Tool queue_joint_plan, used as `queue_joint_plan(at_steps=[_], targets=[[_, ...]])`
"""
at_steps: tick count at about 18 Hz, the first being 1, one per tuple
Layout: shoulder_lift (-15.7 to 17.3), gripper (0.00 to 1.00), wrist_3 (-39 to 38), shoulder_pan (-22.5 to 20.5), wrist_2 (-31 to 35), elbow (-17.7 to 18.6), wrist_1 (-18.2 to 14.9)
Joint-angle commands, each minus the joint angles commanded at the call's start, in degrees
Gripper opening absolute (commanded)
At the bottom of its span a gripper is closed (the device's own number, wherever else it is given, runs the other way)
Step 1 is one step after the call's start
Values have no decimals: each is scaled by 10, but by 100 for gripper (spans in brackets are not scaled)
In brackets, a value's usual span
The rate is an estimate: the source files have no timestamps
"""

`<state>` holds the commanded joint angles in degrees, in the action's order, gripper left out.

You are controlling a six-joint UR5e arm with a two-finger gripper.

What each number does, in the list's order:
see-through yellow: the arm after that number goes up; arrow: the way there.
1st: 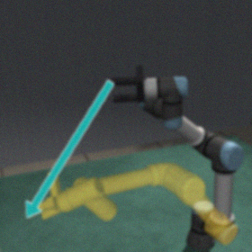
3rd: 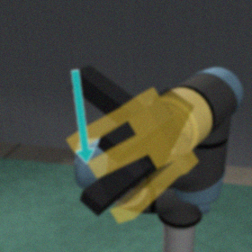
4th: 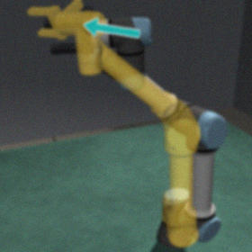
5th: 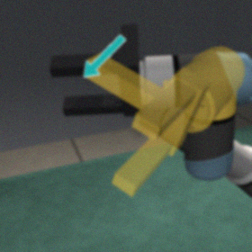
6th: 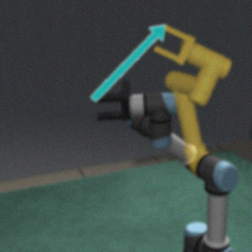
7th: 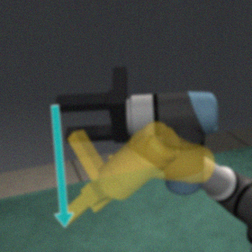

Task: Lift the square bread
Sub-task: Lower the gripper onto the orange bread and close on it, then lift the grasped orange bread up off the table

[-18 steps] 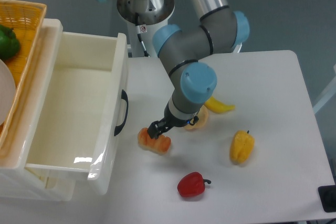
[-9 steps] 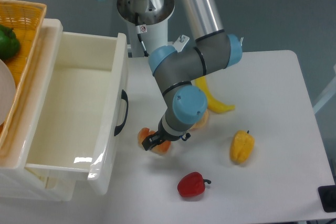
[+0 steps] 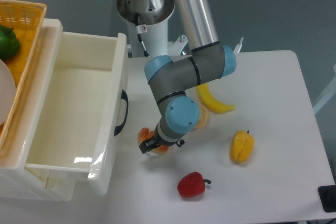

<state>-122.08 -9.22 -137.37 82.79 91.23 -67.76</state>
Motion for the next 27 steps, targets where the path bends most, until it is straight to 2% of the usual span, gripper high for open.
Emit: queue_joint_plan(at_steps=[2, 7, 13, 15, 19, 23, 27], targets=[[-1, 43, -32, 0, 7, -2, 2], [3, 1, -47, 0, 11, -8, 3], [22, 0, -11, 7, 19, -13, 4], [36, 0, 28, 8, 18, -16, 2], [75, 0, 56, 6, 18, -32, 4], [112, 0, 198, 4, 19, -35, 4], [142, 0, 290, -3, 51, -32, 4]])
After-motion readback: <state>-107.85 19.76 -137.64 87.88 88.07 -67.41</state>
